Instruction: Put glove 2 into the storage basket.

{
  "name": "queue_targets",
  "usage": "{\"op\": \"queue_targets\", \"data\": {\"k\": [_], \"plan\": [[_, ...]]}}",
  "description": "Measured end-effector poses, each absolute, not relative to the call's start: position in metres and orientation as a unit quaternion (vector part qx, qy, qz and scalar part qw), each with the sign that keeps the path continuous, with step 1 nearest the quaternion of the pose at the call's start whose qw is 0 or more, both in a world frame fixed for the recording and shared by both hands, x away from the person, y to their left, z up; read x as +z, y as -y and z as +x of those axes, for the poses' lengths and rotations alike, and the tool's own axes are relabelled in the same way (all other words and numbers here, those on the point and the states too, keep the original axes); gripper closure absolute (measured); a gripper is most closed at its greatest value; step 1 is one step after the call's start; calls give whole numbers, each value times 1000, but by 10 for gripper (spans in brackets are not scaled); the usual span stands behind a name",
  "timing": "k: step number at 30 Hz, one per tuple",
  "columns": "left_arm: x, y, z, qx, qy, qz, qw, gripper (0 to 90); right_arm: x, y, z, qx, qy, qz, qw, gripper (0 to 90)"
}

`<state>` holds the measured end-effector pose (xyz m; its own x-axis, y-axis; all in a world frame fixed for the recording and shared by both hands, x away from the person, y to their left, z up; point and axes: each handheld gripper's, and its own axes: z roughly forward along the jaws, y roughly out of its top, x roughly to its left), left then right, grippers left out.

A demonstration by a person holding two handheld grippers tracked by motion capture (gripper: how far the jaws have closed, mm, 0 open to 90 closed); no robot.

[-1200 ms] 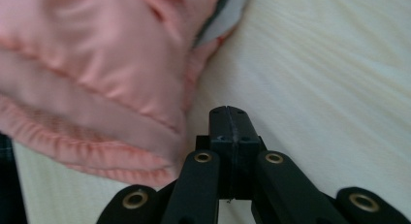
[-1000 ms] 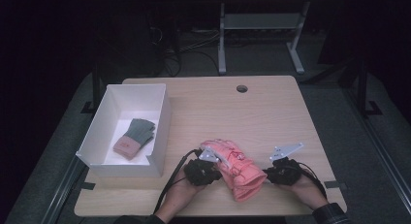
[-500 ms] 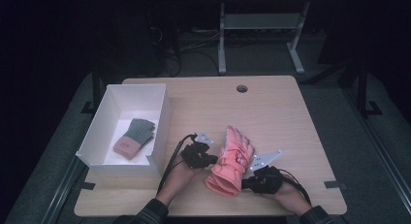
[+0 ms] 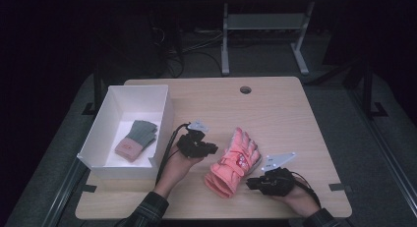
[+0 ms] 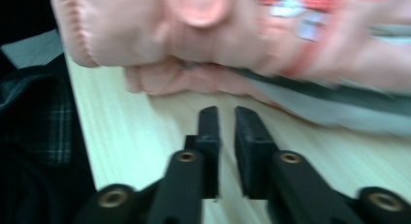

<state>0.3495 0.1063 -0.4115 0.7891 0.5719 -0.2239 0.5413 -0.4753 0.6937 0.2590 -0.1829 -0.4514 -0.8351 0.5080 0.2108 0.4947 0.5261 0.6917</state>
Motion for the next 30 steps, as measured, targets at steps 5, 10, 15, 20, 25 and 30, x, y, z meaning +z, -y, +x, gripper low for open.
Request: {"op": "queue_targets", "data": {"k": [5, 10, 15, 20, 25, 30], "plan": [[-395, -103, 344, 12, -313, 861, 402, 524, -447, 207, 262, 391, -858, 330, 47, 541], [-389, -91, 344, -1, -296, 865, 405, 358, -449, 220, 266, 384, -845, 366, 69, 314], [-388, -75, 347, -14, -281, 873, 400, 221, -455, 226, 271, 371, -839, 388, 83, 146], [-394, -58, 353, -31, -277, 877, 392, 176, -460, 227, 275, 359, -840, 397, 91, 134], [-405, -40, 356, -34, -275, 887, 369, 149, -461, 229, 276, 365, -834, 402, 100, 110], [-423, -30, 359, -51, -277, 898, 337, 126, -460, 232, 277, 361, -832, 407, 106, 100]]}}
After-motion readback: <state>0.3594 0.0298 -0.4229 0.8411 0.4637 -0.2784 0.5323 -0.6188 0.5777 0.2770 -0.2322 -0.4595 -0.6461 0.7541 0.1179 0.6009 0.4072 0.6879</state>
